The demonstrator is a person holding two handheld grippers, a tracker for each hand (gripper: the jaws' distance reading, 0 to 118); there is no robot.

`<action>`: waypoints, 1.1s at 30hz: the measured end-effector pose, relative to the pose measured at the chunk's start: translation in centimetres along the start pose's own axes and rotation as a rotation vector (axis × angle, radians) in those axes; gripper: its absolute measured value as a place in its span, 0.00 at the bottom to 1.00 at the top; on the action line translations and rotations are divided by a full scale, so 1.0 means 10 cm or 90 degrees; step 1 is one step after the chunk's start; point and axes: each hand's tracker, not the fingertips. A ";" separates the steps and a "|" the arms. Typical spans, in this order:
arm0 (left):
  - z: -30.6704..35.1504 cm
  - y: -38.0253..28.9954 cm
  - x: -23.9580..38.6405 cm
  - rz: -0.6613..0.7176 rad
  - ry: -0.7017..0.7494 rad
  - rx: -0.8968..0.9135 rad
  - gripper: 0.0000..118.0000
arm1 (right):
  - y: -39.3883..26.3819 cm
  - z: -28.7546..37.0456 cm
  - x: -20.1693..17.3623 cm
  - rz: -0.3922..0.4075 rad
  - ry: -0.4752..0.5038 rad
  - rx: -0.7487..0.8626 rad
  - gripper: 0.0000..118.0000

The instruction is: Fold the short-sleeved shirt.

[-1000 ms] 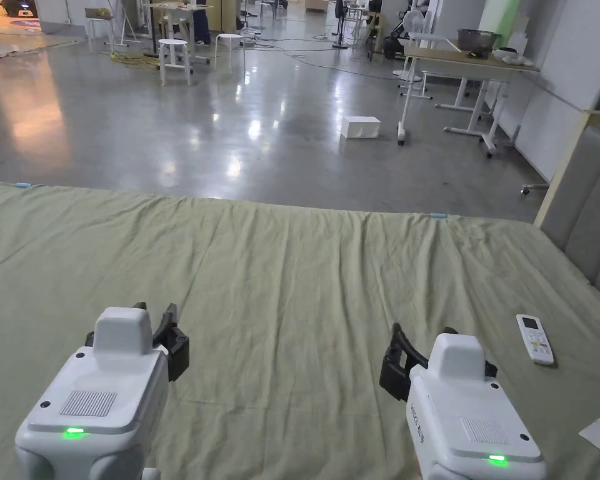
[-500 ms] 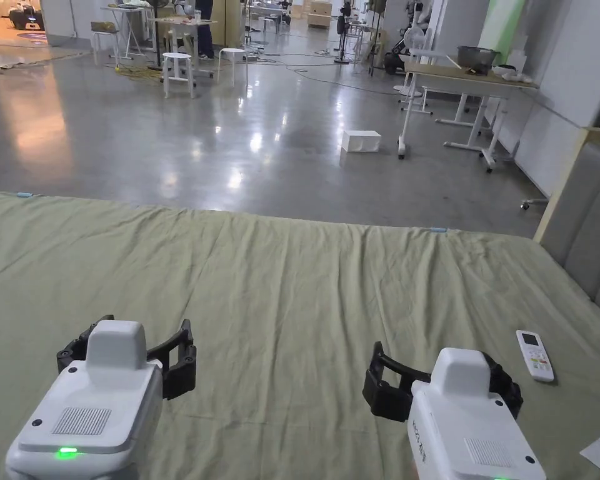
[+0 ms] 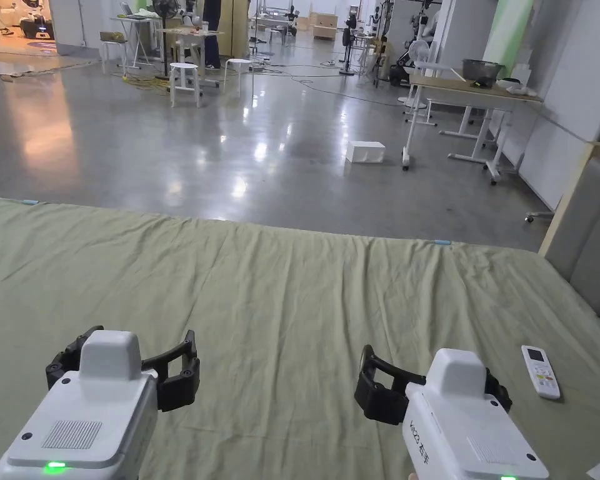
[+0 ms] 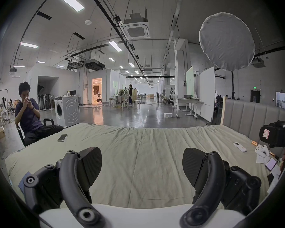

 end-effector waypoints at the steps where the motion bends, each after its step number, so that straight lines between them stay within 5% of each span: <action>1: 0.00 0.01 0.01 -0.001 0.003 0.000 0.85 | 0.01 -0.01 -0.02 -0.005 -0.012 -0.014 1.00; 7: -0.03 0.00 0.04 0.008 -0.004 -0.014 0.88 | 0.08 -0.03 -0.07 -0.031 -0.078 -0.040 1.00; 18: -0.07 -0.03 0.07 0.011 -0.017 -0.040 0.88 | 0.24 -0.11 0.04 -0.134 -0.072 -0.116 1.00; 33: -0.08 0.00 0.05 0.012 -0.061 -0.045 0.88 | 0.17 -0.18 0.06 -0.134 -0.090 -0.174 1.00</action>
